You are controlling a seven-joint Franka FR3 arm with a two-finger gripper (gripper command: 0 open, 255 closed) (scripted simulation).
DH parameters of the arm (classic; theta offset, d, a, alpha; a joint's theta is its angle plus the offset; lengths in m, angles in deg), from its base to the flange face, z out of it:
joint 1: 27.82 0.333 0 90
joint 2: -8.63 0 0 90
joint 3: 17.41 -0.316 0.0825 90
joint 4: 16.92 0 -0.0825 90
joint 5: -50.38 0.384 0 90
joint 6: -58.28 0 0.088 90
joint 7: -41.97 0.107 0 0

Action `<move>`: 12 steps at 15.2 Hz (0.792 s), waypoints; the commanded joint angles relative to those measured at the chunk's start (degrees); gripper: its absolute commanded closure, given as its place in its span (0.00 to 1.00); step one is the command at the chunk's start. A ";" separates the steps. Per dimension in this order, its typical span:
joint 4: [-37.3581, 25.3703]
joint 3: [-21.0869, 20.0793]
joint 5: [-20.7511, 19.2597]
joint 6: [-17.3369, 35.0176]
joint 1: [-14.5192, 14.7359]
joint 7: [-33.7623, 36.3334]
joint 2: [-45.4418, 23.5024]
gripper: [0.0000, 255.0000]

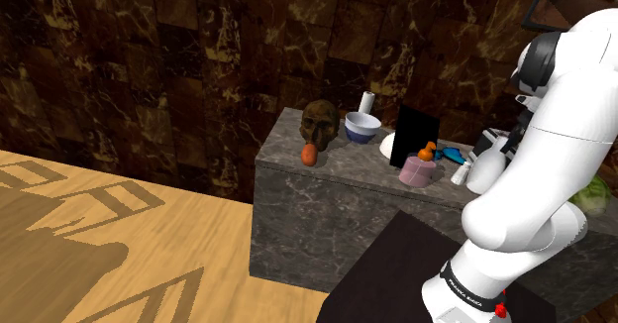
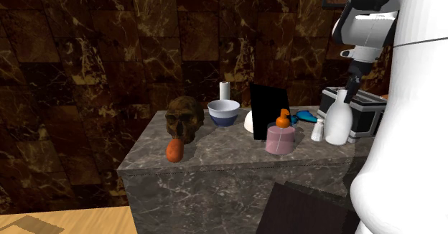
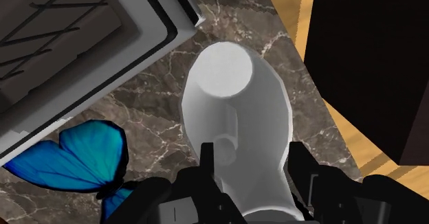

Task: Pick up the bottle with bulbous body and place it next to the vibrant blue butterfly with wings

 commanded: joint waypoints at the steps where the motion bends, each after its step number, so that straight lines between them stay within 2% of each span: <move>1: 0.38 -0.03 0.09 0.43 0.02 -0.09 -0.01 1.00; 7: 0.37 -0.03 0.09 0.43 0.02 -0.09 -0.02 1.00; 8: 0.37 -0.04 0.09 0.43 0.02 -0.10 -0.02 0.00; 12: 0.38 -0.04 0.09 0.44 0.02 -0.10 -0.02 0.00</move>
